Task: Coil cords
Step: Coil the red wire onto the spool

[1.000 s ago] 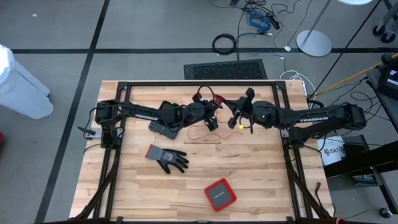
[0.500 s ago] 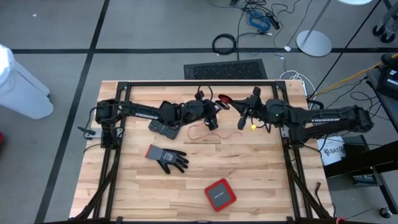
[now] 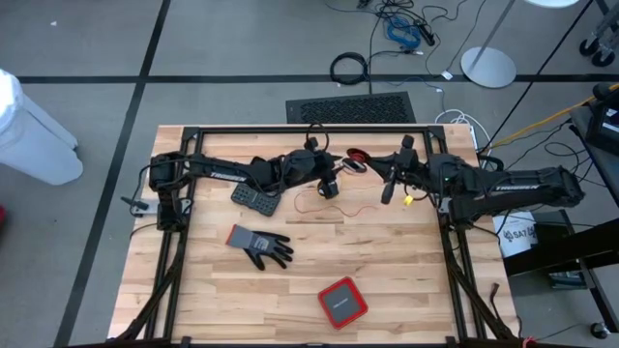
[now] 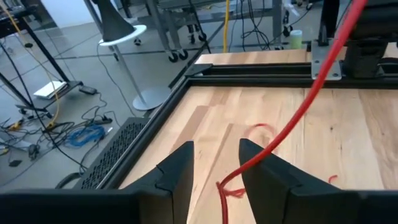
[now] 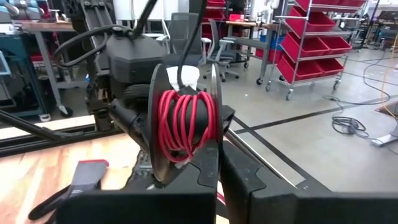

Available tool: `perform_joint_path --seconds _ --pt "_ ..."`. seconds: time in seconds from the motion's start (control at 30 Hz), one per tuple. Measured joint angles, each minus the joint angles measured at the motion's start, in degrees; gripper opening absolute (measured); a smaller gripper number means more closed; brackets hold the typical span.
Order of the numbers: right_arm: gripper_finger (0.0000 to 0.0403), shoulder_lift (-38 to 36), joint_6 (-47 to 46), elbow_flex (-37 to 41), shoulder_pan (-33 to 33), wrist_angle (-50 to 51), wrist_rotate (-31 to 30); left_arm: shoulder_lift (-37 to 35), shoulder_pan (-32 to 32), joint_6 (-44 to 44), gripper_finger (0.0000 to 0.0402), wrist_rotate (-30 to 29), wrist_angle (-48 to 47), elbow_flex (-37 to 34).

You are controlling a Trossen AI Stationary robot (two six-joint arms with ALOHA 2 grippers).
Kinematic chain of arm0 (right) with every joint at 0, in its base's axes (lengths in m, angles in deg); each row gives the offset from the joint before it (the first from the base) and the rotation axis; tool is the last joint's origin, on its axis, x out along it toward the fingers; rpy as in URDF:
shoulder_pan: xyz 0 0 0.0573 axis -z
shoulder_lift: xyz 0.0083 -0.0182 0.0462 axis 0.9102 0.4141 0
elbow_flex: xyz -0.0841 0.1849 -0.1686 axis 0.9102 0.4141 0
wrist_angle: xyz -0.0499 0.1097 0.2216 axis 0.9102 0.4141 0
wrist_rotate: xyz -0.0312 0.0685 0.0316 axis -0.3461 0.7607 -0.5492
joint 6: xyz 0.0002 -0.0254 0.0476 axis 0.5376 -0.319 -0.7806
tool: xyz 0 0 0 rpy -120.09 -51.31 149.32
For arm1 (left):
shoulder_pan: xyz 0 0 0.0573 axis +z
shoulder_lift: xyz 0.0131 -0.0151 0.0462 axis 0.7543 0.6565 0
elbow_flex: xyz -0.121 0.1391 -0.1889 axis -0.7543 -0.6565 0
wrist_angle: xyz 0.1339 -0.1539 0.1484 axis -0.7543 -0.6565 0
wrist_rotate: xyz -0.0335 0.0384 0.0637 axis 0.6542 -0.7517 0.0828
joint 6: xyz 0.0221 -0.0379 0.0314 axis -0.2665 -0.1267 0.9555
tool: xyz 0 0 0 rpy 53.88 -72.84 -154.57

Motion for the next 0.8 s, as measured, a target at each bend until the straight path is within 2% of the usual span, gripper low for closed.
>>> perform_joint_path --seconds 0.3,0.43,0.63,0.8 --pt "0.0 -2.19 -0.34 0.0 0.01 4.17 -0.02 0.0 0.41 0.54 0.0083 2.58 -1.24 0.0" --pt "0.0 -3.06 -0.36 0.0 0.01 5.52 -0.23 0.0 0.3 2.82 0.008 5.35 -4.43 0.0" --pt "0.0 -4.31 -0.99 0.0 0.01 7.9 -0.26 0.0 0.5 2.99 0.008 5.56 -11.72 0.0" --pt "0.0 -4.54 -1.23 0.0 0.01 8.76 -0.26 0.0 0.49 2.66 0.008 6.32 -12.13 0.0"
